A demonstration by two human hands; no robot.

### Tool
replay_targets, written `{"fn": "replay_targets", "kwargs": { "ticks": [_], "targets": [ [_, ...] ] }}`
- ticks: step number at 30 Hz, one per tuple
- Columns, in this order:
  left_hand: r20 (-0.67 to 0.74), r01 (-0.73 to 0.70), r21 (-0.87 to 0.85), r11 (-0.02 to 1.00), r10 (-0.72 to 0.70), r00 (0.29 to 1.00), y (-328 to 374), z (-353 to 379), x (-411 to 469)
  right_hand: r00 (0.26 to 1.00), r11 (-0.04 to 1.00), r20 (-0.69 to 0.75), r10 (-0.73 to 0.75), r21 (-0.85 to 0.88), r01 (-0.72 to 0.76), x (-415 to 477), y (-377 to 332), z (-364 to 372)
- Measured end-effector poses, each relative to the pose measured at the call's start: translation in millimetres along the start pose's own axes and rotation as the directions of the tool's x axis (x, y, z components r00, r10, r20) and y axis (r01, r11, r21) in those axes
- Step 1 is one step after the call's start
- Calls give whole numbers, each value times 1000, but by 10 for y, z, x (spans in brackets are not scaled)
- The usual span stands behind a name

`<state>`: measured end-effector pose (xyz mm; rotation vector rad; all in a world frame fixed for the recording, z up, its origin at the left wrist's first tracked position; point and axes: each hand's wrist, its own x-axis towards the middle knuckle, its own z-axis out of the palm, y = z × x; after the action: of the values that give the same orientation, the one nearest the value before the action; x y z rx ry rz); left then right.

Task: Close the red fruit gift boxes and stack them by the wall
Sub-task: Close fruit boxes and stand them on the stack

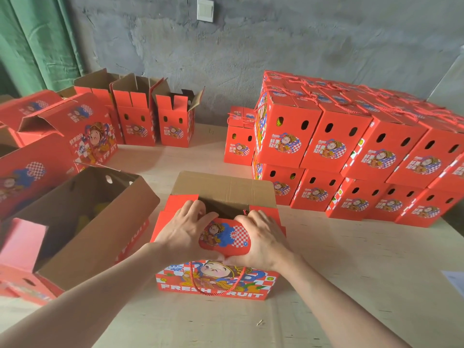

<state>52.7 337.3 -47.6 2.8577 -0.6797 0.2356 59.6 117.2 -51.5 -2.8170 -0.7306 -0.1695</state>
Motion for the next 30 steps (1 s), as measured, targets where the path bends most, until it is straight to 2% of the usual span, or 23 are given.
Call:
{"fn": "replay_targets", "kwargs": {
  "ticks": [4,6,8,11,15,17,22,26,30],
  "targets": [
    [-200,25,90,996,-7,980,85,10,-95,1000,1000,-4,7,15,-7,-4,8,19],
    [-133,93,46,995,-86,987,74,-5,-97,1000,1000,-24,10,11,-10,0,10,27],
    [22,171,12,985,-171,985,25,-5,-89,999,1000,-43,0,-6,0,7,16,35],
    [123,182,54,982,-188,975,-25,51,-86,998,1000,-55,-21,-5,21,9,21,39],
    [160,164,81,983,-176,971,-35,78,-86,997,997,-76,-17,75,22,-12,13,46],
    [167,165,82,983,-176,970,-36,92,-89,998,999,-54,9,51,-7,-22,24,66],
    [197,177,73,981,-188,962,-34,110,-90,988,994,116,105,-16,-104,-78,52,125],
    [199,166,63,984,-175,964,-37,103,-106,969,995,236,80,-82,-62,-115,104,74],
    [185,241,74,968,-251,950,-63,120,-65,956,994,286,59,-104,-30,-116,127,11]
  ]
}}
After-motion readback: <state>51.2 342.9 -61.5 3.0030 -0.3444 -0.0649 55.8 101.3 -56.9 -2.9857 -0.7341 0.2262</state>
